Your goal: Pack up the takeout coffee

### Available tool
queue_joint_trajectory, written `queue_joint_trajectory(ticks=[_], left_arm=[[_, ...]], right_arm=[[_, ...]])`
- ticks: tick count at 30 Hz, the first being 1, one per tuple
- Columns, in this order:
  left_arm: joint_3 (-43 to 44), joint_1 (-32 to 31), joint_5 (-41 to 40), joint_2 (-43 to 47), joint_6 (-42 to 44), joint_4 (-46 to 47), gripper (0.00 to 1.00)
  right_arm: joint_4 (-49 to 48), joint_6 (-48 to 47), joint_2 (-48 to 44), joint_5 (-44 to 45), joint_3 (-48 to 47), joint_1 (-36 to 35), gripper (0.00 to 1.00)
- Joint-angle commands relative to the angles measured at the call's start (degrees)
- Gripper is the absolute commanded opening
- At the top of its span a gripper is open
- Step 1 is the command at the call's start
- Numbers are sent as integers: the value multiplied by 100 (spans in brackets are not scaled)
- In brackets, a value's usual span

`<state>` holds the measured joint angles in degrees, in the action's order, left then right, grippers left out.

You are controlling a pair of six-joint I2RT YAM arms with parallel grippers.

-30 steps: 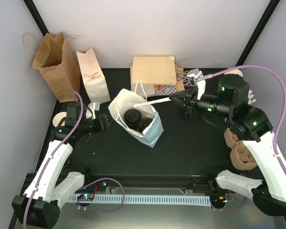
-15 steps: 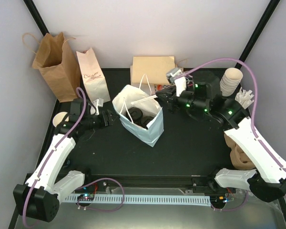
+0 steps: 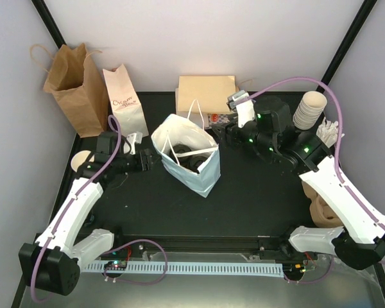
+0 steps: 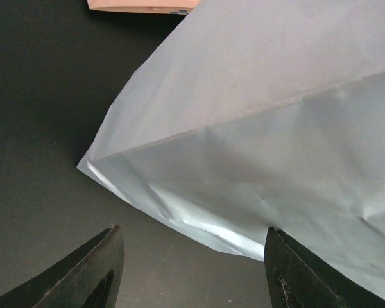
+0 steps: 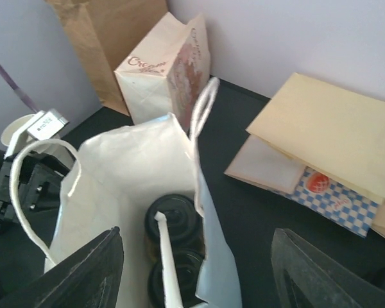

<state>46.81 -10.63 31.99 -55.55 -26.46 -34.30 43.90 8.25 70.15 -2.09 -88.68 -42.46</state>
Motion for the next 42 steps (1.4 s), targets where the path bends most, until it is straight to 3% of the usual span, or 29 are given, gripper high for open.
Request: queue_joint_trajectory(ticks=[1,6,14,21,27,32,36,42], left_arm=[[301,-40,-270,-57,708,-32,63],[286,-35,-363,-53,1079,78,63],[39,-70,-341,60,1274,451,63],[-36,-86,-294,176,1380,543,63],[-74,-152,-263,290,1385,557,63],[-67,-234,-258,308,1380,549,63],[-80,-279,-298,341,1397,539,63],[-75,-290,-349,387,1415,524,63]], right_arm=[[385,163,-323,408,-151,177,66],[715,357,-654,120,-150,983,67],[1327,704,-699,-507,164,3145,64],[1399,1163,-631,-4,482,4607,63],[1374,1272,-320,1172,422,4962,61],[1291,1384,109,1367,395,5188,57],[1379,1363,517,1578,230,5221,42],[1431,1351,804,2005,344,5222,29]])
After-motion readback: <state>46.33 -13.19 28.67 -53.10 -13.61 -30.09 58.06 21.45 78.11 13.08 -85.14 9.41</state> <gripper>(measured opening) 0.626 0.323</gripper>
